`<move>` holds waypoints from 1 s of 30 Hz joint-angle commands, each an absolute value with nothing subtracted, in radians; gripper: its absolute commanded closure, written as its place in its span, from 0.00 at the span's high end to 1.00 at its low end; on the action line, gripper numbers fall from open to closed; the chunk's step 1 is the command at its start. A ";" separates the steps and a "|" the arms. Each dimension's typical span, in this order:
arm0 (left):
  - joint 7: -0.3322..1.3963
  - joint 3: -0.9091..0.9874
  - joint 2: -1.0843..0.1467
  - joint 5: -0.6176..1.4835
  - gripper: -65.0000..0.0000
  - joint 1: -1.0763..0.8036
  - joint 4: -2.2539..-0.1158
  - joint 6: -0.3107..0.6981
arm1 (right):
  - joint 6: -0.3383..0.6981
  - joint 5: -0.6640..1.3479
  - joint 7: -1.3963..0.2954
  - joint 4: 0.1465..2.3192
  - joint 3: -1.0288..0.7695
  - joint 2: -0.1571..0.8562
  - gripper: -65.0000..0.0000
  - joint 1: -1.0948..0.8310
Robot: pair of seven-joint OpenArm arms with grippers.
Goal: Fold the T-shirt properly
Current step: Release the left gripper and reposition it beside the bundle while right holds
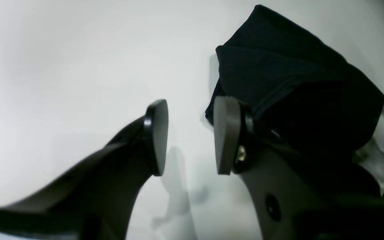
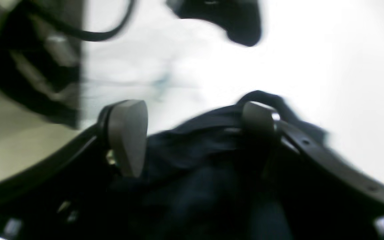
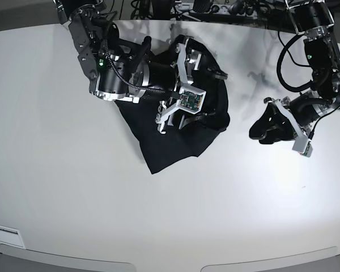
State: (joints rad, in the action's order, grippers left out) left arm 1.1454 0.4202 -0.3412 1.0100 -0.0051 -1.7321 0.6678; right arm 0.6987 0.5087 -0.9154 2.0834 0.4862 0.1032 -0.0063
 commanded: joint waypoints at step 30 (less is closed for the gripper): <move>1.123 0.426 -0.355 1.056 0.38 0.009 -1.748 0.681 | 0.627 0.178 -0.781 1.729 0.714 -0.157 0.00 0.172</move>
State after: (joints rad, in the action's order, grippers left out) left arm 1.1484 0.4202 -0.3412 1.0325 -0.0059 -1.7321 0.6701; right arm 0.6289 0.1673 -0.8074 1.7081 0.7208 -0.1463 0.1486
